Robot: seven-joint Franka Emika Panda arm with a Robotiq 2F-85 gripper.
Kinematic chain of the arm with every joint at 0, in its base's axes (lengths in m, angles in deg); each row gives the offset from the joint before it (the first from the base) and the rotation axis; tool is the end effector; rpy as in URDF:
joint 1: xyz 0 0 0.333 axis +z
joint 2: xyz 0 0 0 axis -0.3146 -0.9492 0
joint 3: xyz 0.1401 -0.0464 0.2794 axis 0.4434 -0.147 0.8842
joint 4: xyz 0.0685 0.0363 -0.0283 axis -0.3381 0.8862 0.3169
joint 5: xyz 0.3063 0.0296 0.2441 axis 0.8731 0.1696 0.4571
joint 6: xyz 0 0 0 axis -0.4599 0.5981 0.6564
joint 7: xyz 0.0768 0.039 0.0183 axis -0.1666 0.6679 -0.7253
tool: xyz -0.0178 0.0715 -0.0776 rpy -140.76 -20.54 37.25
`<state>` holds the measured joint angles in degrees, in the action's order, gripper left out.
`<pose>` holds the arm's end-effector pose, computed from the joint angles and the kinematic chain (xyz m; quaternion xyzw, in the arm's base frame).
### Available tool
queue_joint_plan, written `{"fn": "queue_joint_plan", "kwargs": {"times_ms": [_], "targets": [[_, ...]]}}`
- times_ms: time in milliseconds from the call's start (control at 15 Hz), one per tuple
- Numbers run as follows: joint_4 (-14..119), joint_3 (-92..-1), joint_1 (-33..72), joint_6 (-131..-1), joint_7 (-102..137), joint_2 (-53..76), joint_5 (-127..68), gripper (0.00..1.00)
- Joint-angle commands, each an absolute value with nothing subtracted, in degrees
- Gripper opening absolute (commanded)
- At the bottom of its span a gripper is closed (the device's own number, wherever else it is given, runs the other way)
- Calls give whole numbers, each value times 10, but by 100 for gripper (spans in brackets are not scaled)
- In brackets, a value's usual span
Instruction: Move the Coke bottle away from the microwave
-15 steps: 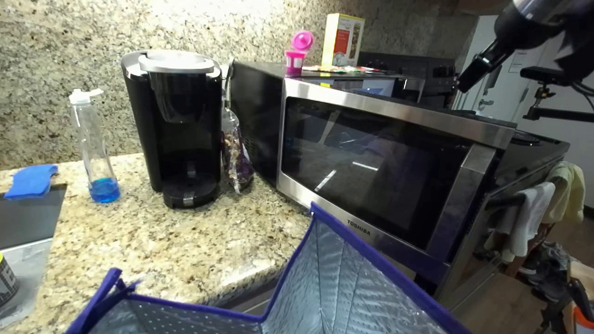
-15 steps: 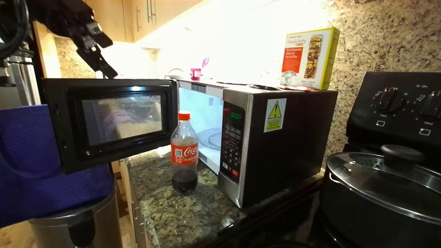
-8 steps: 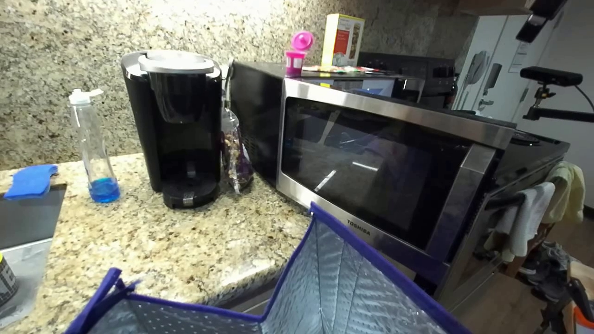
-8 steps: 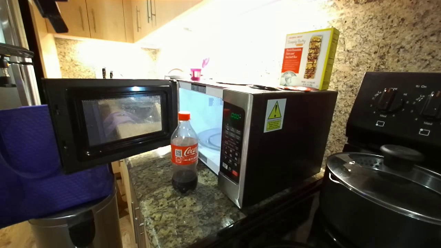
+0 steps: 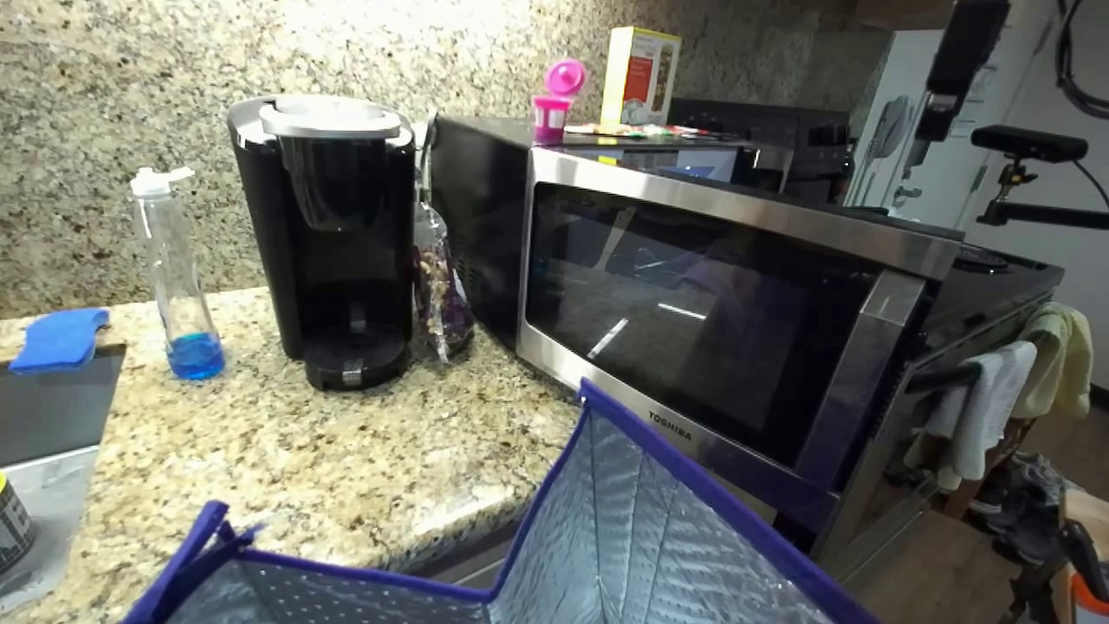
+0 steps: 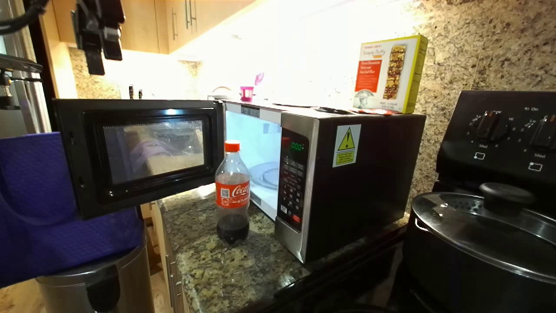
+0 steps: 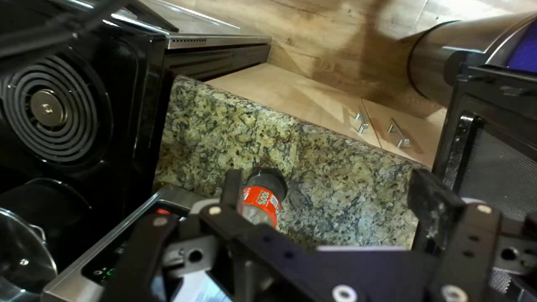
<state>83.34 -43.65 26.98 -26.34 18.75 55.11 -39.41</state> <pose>0.4050 0.0318 0.5869 0.9938 0.0294 0.0036 0.1068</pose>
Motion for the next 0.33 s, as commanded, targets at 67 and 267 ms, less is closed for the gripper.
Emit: {"fn": "queue_joint_plan", "kwargs": {"times_ms": [67,267], "targets": [[822,-420,240,-266,165,522,-372,100],[814,-421,238,-266,161,508,-369,100]]}}
